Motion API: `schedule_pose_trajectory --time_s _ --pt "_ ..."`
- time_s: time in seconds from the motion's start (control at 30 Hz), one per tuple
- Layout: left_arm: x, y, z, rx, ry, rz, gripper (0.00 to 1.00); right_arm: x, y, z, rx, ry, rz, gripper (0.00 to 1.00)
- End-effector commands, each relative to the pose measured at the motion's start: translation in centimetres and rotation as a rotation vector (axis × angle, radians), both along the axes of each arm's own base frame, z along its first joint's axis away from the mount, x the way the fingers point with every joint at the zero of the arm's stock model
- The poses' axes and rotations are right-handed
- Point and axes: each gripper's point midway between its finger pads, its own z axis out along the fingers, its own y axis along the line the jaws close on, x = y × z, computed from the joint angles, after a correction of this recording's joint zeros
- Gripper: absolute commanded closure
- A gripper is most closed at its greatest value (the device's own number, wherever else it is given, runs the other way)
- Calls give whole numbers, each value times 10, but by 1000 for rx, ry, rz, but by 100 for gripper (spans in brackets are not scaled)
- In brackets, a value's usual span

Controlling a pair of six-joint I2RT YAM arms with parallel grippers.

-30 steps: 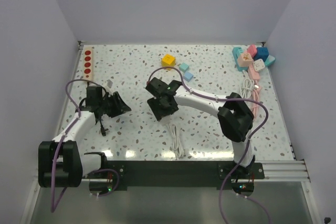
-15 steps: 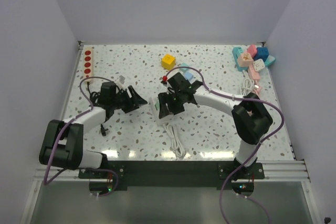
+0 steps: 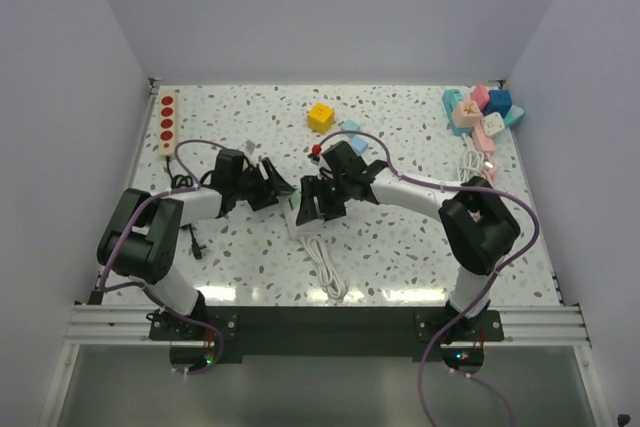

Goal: Pull the plug off the socket

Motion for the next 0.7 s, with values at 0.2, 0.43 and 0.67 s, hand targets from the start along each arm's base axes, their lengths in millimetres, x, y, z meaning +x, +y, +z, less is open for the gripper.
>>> schedule_pose_trajectory --time_s 0.2,0.43,0.67 --pt "15 -34 9 -37 -66 -45 26 1 30 54 242 -40 54 100" --pt "8 -34 -1 -32 -46 -63 61 8 28 66 267 -87 31 100" --pt "1 -27 -10 18 -33 -80 100 16 19 75 276 -94 10 100"
